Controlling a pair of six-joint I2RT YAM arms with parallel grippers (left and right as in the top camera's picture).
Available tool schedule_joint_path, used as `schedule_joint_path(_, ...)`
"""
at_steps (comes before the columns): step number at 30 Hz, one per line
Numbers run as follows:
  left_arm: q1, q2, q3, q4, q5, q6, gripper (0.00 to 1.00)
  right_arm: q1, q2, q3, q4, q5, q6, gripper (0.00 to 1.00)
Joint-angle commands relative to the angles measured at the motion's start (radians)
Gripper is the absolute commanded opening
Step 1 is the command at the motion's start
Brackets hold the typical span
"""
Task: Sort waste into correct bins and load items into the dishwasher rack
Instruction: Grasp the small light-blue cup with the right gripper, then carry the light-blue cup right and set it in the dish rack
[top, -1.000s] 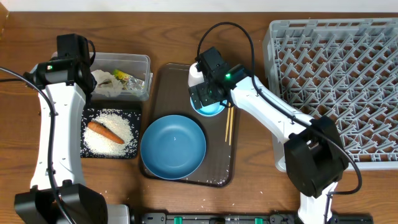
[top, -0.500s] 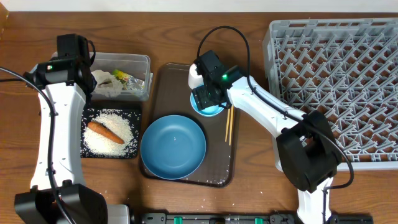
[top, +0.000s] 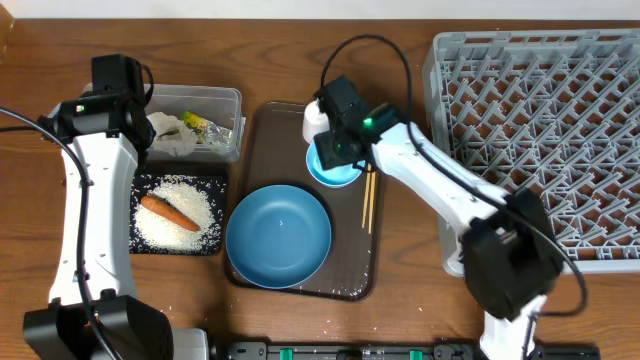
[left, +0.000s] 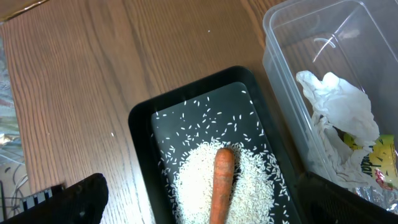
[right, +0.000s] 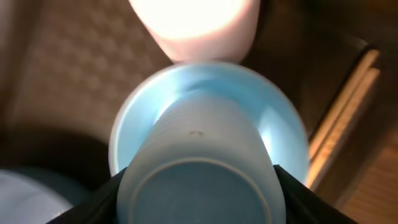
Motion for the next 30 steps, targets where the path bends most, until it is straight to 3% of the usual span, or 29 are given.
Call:
schedule_joint_path(1,0.001,0.003,0.001,-0.003,-0.023,-0.009,0.99,0.0,-0.133,0.021,0.002,0.002,0.007,0.5)
schedule_joint_path(10,0.001,0.003,0.001,-0.003,-0.023,-0.009,0.99,-0.144,-0.383,0.021,-0.025,0.067,0.006,0.53)
schedule_joint_path(17,0.001,0.003,0.001,-0.003,-0.023,-0.009,0.99,-0.488,-0.475,0.021,-0.065,0.088,-0.017,0.56)
schedule_joint_path(25,0.001,0.003,0.001,-0.003,-0.023,-0.009,0.99,-0.911,-0.433,0.02,-0.072,0.088,-0.016,0.56)
schedule_joint_path(30,0.001,0.003,0.001,-0.003,-0.023,-0.009,0.99,-1.088,-0.387,0.02,-0.086,0.088,-0.016,0.56)
